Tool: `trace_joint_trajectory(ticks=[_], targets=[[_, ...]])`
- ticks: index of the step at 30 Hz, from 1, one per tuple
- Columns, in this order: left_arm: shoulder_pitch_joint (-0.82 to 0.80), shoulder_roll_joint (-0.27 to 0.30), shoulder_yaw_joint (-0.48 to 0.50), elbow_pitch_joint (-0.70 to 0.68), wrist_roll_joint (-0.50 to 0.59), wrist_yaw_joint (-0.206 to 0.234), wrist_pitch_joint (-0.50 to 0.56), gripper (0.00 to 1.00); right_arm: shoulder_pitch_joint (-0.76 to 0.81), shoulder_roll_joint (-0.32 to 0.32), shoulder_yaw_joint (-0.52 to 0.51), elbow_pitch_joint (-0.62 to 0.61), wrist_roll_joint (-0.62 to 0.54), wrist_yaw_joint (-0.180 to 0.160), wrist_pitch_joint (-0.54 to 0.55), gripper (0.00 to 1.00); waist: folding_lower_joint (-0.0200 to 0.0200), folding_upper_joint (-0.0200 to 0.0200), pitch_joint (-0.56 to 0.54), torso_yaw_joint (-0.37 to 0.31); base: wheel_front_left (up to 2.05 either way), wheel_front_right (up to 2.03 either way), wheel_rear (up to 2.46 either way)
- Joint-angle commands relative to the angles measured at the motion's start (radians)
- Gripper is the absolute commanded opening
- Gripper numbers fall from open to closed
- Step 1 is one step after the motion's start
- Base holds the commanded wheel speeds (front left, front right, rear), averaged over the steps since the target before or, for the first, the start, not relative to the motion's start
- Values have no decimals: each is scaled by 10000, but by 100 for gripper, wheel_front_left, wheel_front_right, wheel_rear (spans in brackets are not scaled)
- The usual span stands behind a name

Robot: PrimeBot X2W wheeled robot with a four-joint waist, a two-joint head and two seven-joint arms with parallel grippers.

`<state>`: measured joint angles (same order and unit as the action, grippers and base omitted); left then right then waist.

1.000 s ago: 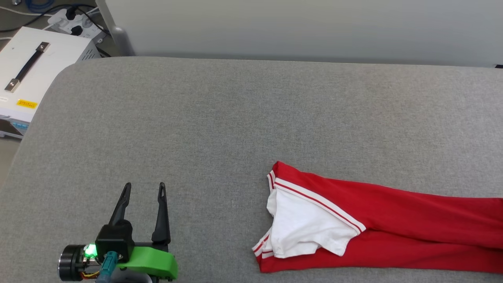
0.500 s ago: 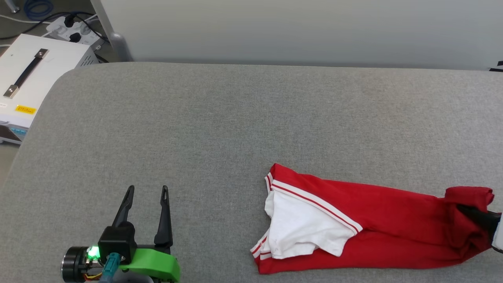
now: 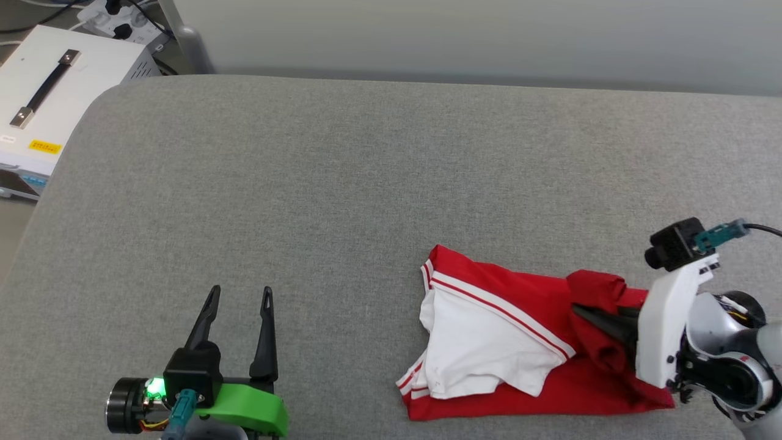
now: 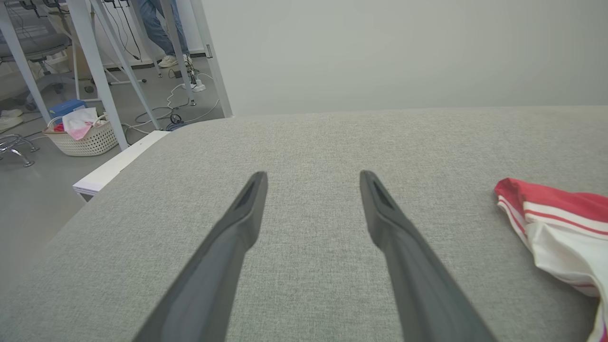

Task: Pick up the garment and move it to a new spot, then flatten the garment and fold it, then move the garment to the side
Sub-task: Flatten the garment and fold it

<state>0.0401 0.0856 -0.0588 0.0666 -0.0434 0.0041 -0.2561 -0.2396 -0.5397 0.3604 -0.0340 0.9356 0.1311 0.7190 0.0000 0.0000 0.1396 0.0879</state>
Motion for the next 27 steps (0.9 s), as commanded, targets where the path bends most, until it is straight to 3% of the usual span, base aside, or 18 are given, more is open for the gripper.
trace_joint_trajectory(ticks=[1, 17, 27], targets=[[-220, -87, -9, 31, 67, -48, -57, 100, -322, 159, 256, 6, -191, -4, 70, 0, 0, 0, 126, 57, 0, 0, 0], [-696, -241, -195, 139, 85, -137, -57, 100, -3314, 1808, 3375, 2332, -1491, -4, -668, 0, 0, 0, 703, 240, 0, 0, 0], [-932, -298, -345, 220, 70, -121, -57, 100, -3807, 2100, 4925, 4438, -1757, -4, -1286, 0, 0, 0, 942, 360, 0, 0, 0]])
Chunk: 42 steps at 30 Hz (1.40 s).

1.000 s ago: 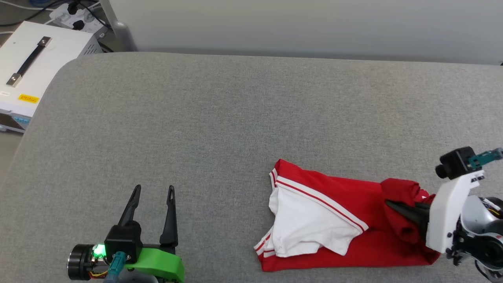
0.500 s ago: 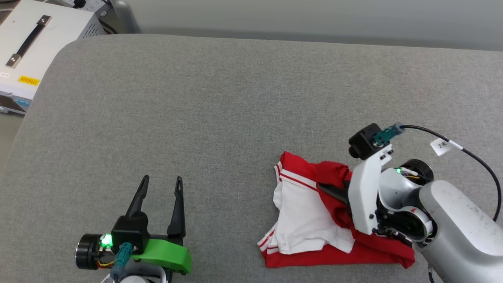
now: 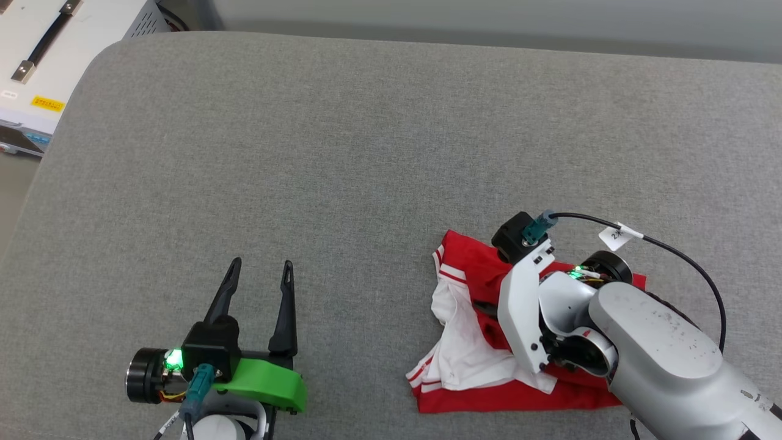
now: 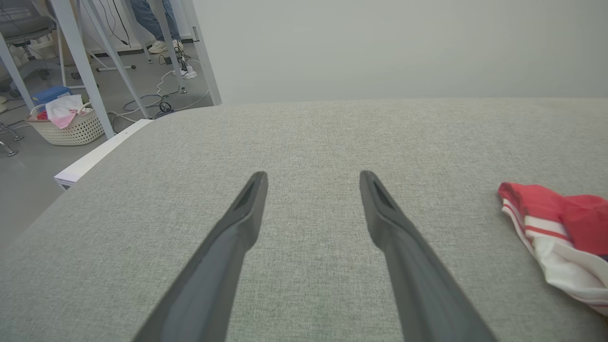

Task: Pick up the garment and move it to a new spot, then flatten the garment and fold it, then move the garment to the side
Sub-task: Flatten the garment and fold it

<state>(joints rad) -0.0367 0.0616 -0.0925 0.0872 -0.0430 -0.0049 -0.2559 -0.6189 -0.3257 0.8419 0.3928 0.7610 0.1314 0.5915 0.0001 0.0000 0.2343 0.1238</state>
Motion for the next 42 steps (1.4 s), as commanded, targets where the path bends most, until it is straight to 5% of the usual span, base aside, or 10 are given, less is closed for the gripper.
trace_joint_trajectory(ticks=[1, 3, 4, 5, 6, 13, 22, 33, 42], targets=[[-162, -62, -3, 28, 60, -23, -59, 100, -14, -36, 204, 246, 28, -7, -113, 0, -1, 0, -22, -9, 0, 0, 0], [-124, -67, 22, 49, 52, 0, -59, 100, -4, -43, 360, 298, 161, -7, -398, 7, -1, 0, -95, -52, 0, 0, 0], [-87, -70, 41, 61, 49, 11, -59, 100, -6, -87, 420, 252, 225, -7, -587, 24, -1, 0, -161, -88, 0, 0, 0], [-58, -72, 48, 71, 51, 15, -59, 100, -12, -148, 446, 183, 254, -7, -780, 57, -1, 0, -209, -110, 0, 0, 0], [-24, -74, 60, 79, 55, 18, -59, 100, -8, -228, 425, 69, 299, -7, -1069, 100, -1, 0, -282, -151, 0, 0, 0], [229, -80, 135, 81, 92, 19, -59, 100, 276, -1027, -156, -1097, 267, -7, -2997, 100, -1, 0, -718, -498, 0, 0, 0], [542, -55, 202, 66, 166, -42, -59, 100, 1502, -1341, -2712, -1906, -938, -7, -5301, 100, -1, 0, -1149, -1019, 0, 0, 0], [812, 3, 264, -71, 223, -57, -59, 100, 3675, 39, -6544, -2227, -3999, -7, -8002, 100, -1, 0, -1644, -1375, 0, 0, 0], [1246, 79, 387, -402, 279, 116, -59, 100, 5919, 1699, -7718, -3320, -5527, -7, -8521, 100, -1, 0, -2060, -1411, 0, 0, 0]])
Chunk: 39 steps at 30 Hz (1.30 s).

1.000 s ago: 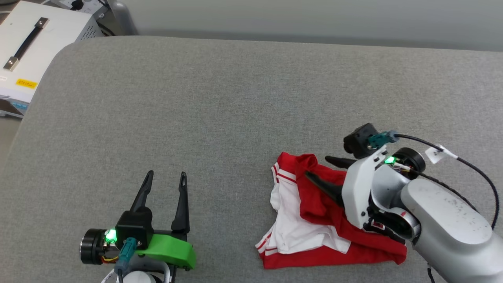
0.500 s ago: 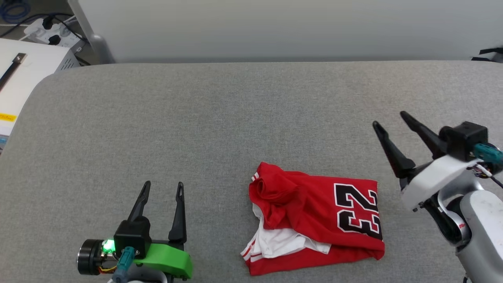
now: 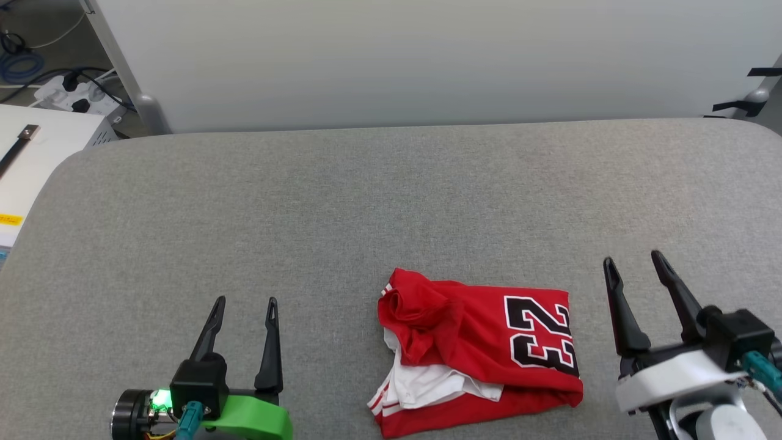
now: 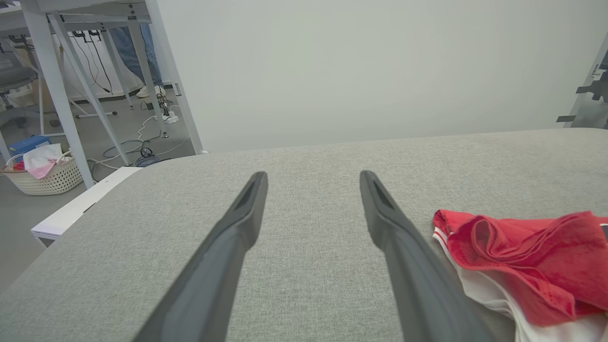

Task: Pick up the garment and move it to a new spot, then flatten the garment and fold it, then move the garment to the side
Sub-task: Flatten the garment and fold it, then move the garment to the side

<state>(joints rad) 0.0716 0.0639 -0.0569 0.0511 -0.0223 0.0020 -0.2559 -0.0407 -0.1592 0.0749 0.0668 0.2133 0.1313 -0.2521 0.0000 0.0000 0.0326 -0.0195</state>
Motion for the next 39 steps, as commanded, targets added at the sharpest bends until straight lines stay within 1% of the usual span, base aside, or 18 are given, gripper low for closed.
trace_joint_trajectory(ticks=[1, 6, 12, 28, 34, 36, 39], targets=[[190, 55, 35, -66, 70, 61, -59, 100, 273, 120, -102, -120, -70, -6, -89, 100, 0, 0, -69, 38, 0, 0, 0], [356, 64, 37, -170, 58, 87, -59, 100, 1008, 448, -342, -459, -237, -6, -94, 100, 0, 0, -190, 128, 0, 0, 0], [585, 93, 68, -255, 51, 131, -59, 100, 1432, 611, -420, -599, -381, -6, -95, 100, 0, 0, -301, 176, 0, 0, 0], [604, 94, 5, -210, 29, 166, -59, 100, 1517, 499, -283, -546, -693, -6, -96, 100, 0, 0, -255, 230, 0, 0, 0], [552, 86, -1, -201, -3, 169, -59, 100, 1055, 298, -433, -566, -638, -6, -97, 100, 0, 0, -148, 255, 0, 0, 0], [491, 83, -10, -212, -9, 160, -59, 100, 724, 149, -562, -560, -405, -6, -63, 100, 0, 0, -69, 258, 0, 0, 0], [359, 79, -39, -211, -5, 139, -59, 100, -15, -222, -841, -682, 117, -6, 312, 100, 0, 0, 95, 285, 0, 0, 0]])
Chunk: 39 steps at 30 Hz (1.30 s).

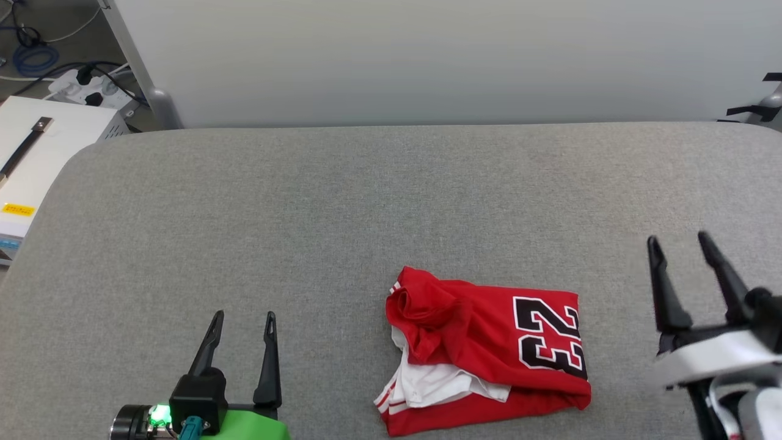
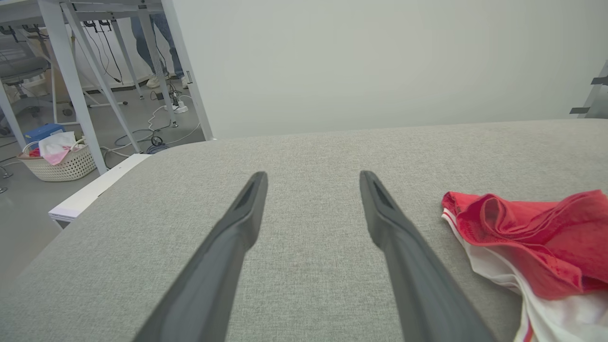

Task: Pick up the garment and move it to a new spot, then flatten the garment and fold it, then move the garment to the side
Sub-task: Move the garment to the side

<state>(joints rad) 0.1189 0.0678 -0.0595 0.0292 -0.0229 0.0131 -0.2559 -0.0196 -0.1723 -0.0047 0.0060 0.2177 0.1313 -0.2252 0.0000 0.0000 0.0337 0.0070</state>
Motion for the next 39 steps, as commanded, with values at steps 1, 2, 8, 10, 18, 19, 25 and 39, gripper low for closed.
trace_joint_trajectory(ticks=[1, 2, 8, 10, 18, 19, 25, 39], targets=[[-156, 40, -25, 11, 5, 18, -59, 100, -472, -271, -77, -106, 231, -6, 231, 100, 0, 0, 129, 31, 0, 0, 0], [-207, 39, -45, 15, 8, 2, -59, 100, -780, -528, -71, -127, 458, -6, 539, 100, 0, 0, 190, 54, 0, 0, 0], [-466, 24, -131, 75, 5, -48, -59, 100, -2203, -1483, -34, -435, 2134, -6, 3149, 100, 0, 0, 444, 205, 0, 0, 0], [-538, 16, -165, 81, -1, -63, -59, 100, -2550, -1893, 120, -393, 2766, -6, 4244, 100, 0, 0, 522, 270, 0, 0, 0], [-752, -3, -199, 77, -28, -108, -59, 100, -3073, -3042, 771, -160, 5756, -6, 9099, 100, 0, 0, 852, 485, 0, 0, 0], [-764, -5, -201, 80, -29, -111, -59, 100, -3063, -3125, 821, -143, 5968, -6, 9518, 100, 0, 0, 876, 496, 0, 0, 0], [-919, -24, -273, 90, -28, -157, -59, 100, -2747, -3141, 921, 258, 6764, -6, 11217, 100, 0, 0, 1102, 644, 0, 0, 0], [-1295, -47, -293, 26, -20, -221, -59, 100, -1951, -2546, 1834, 1233, 6885, -6, 11484, 100, 0, 0, 1868, 913, 0, 0, 0]])
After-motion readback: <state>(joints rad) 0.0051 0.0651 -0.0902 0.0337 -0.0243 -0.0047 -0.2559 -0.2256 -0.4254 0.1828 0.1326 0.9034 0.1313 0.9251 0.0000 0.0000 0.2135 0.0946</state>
